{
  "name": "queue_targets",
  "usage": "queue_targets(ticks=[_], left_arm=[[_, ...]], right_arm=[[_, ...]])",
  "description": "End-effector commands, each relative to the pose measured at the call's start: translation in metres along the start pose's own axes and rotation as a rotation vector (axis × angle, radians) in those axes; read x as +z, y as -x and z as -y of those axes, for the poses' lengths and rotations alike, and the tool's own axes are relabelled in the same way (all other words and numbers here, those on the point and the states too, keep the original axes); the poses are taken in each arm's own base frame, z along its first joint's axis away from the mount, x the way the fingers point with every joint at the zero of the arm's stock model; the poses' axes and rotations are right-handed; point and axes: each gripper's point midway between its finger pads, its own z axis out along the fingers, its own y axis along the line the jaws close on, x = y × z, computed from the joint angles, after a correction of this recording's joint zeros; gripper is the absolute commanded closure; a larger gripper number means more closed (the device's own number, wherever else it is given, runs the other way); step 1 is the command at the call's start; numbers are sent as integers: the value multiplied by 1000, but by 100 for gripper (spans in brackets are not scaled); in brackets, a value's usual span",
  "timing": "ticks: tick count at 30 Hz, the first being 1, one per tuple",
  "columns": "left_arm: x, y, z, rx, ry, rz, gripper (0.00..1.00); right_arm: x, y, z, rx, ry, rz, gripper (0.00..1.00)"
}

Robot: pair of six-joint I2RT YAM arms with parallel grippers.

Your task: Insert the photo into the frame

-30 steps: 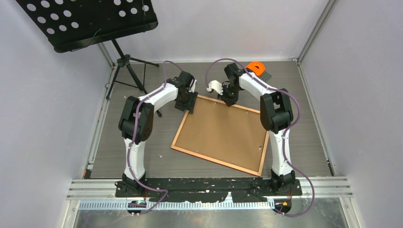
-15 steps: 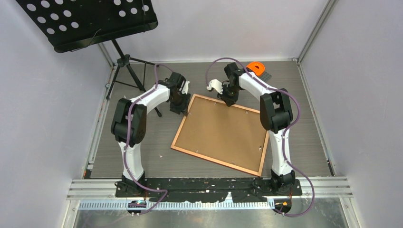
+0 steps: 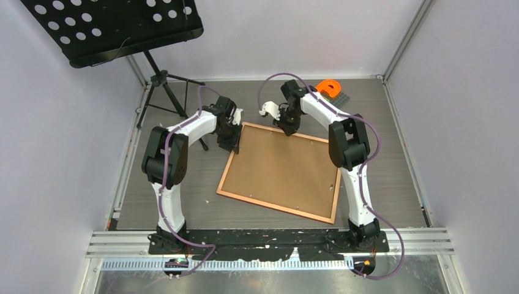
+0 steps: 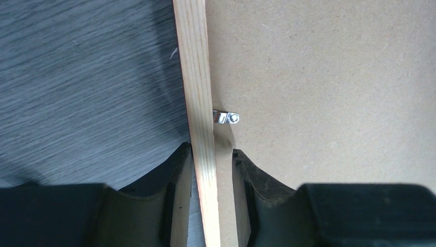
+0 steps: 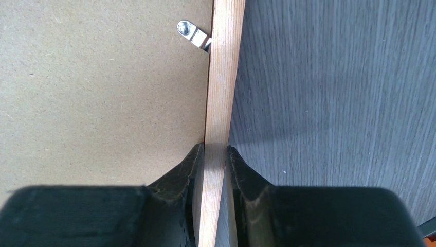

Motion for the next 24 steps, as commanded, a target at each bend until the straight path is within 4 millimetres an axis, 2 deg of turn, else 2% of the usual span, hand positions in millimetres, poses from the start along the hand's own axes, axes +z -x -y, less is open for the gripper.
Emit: queue_targets(ticks=[1,8,11,14,19,24], left_arm=[[-2,1,4,11,-31,25,69],[-4,-4,-4,-14,-24,31,75],[-5,-6,-4,-29,-33,30,78],[-5,-8,-5,-39,-38,32,80],[-5,-12,-5,-52,-44,40,83],[-3,-16,-3,-67,-59,33,88]], right_arm=[[0,26,2,-11,-10,64,87],[-2,27,5,23,-34,72,66],[-3,28,5,46,-50,77,53],[-8,28,10,70,-91,83,44],[-20,20,19,173,-175,88,38],[-47,14,29,326,-225,160,34]])
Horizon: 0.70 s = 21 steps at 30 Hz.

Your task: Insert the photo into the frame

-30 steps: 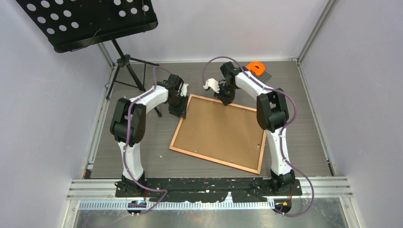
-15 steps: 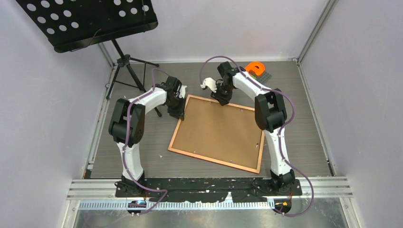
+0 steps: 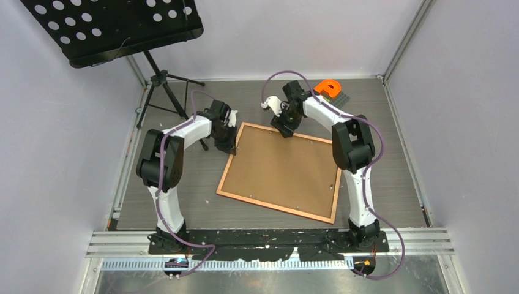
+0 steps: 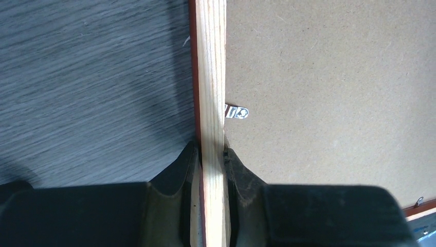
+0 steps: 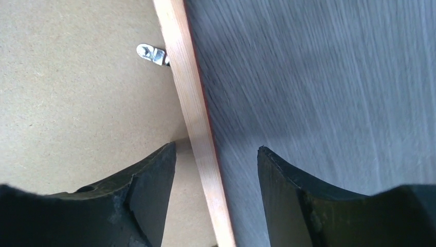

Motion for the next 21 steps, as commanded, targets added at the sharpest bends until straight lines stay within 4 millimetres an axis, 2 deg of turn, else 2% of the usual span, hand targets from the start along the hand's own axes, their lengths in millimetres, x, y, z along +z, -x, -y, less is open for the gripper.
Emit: queue_targets(ticks=[1,5,6,7,8,9,10,11,12,13,14,15,16,17,18,19,20,21], left_arm=[[-6,-8,3,-20,-24,-9,89],[-6,-10,5,-31,-32,-3,94],[-6,-10,5,-35,-34,-2,96],[-6,-10,5,-37,-36,-1,97],[-5,-11,5,-39,-36,-4,98],[-5,-11,5,-42,-37,-4,100],[-5,-11,6,-43,-39,-2,100],[-5,-11,6,-45,-41,-1,100],[-4,-12,7,-48,-45,-1,100],[-4,-11,7,-48,-49,2,100],[-4,-12,8,-51,-51,1,100],[-3,-12,8,-52,-52,2,100],[-3,-12,8,-53,-53,1,100],[-3,-12,8,-53,-52,2,100],[-3,-12,8,-52,-53,4,100],[-2,-12,8,-54,-55,2,100],[-2,-12,9,-55,-58,3,100],[-2,-12,9,-56,-59,3,100]], right_arm=[[-44,8,21,193,-87,112,34],[-68,-13,25,366,-71,170,29],[-75,-18,21,407,-65,187,28],[-81,-28,26,445,-77,192,28],[-87,-36,21,480,-80,198,27],[-101,-43,26,506,-106,214,27],[-101,-60,23,551,-111,198,27],[-110,-63,24,563,-134,210,27],[-108,-82,19,607,-139,178,27],[-117,-86,17,616,-157,186,27],[-114,-104,11,653,-160,153,27],[-121,-109,10,660,-177,160,27],[-119,-128,5,699,-180,130,27],[-125,-131,4,704,-197,137,27],[-123,-147,-3,734,-197,113,27],[-126,-149,-6,737,-204,117,28],[-127,-166,-8,774,-211,99,28],[-130,-171,-10,785,-217,96,28]])
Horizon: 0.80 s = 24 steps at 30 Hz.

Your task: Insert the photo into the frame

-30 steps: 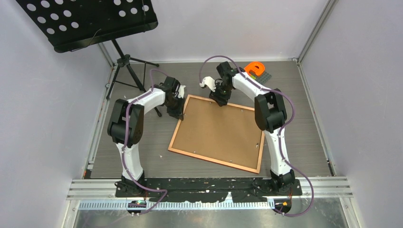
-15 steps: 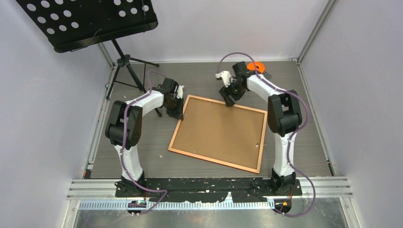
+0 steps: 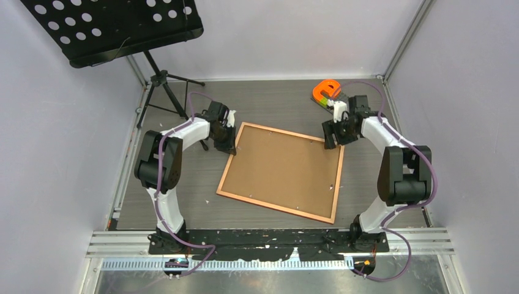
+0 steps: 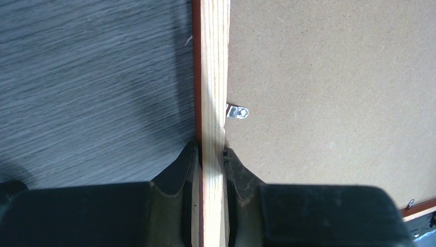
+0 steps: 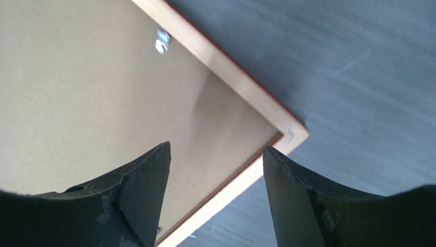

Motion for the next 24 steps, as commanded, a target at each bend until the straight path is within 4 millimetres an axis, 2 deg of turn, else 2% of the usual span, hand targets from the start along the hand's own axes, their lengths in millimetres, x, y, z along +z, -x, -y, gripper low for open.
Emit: queue_targets(ticks=[1,6,11,16,24], left_arm=[[-2,-12,7,-26,-36,-29,100],[-2,-10,7,-24,-34,-20,100],[-4,-9,7,-23,-33,-14,100],[-3,-11,6,-23,-29,-16,100],[-5,-12,5,-23,-26,-13,100]], right_arm=[[-13,-26,18,89,-52,1,28],[-16,-58,26,152,-50,-67,30],[-11,-74,27,179,-25,-113,34],[-1,-77,23,196,17,-133,40],[13,-77,27,215,41,-162,62]])
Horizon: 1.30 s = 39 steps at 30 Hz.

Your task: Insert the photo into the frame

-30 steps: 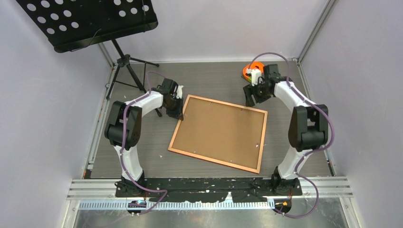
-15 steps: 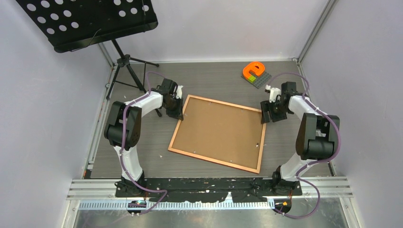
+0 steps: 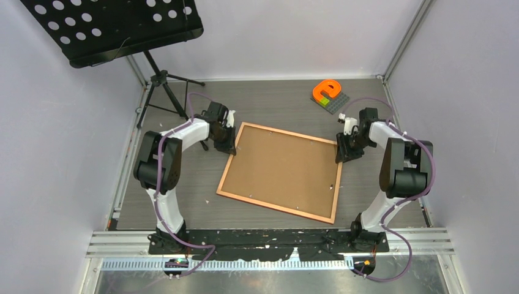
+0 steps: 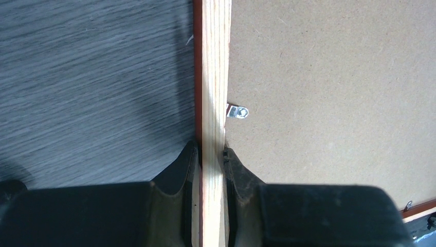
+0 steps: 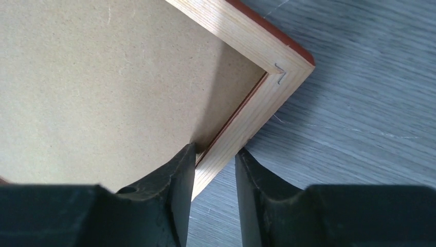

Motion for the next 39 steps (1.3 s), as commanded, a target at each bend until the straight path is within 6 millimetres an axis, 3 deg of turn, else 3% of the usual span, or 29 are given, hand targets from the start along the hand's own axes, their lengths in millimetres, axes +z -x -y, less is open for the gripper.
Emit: queue_targets(ticks=[1,6,13,18,22,23,25,29,35,39], left_arm=[[-5,-13,5,-15,-24,-24,100],[-9,-19,6,-13,-33,-23,100],[-11,-36,11,-38,-70,-30,100],[-8,-50,14,-85,-93,-58,100],[-5,-54,12,-105,-89,-60,100],[-4,-55,12,-109,-88,-59,100],[-4,-55,11,-114,-82,-54,100],[-3,-54,11,-128,-82,-43,100],[-4,-52,11,-135,-77,-28,100],[-5,-50,11,-140,-76,-19,100]], right_arm=[[3,13,5,-6,1,13,67],[5,36,11,-4,2,39,85],[13,90,11,-15,36,90,90],[27,116,7,-25,59,96,86],[23,134,8,-29,49,127,65],[22,135,8,-31,44,129,54],[17,133,10,-35,28,134,45],[5,124,12,-41,-1,143,32],[-8,91,14,-37,-20,121,26],[-6,53,9,-41,-21,62,25]])
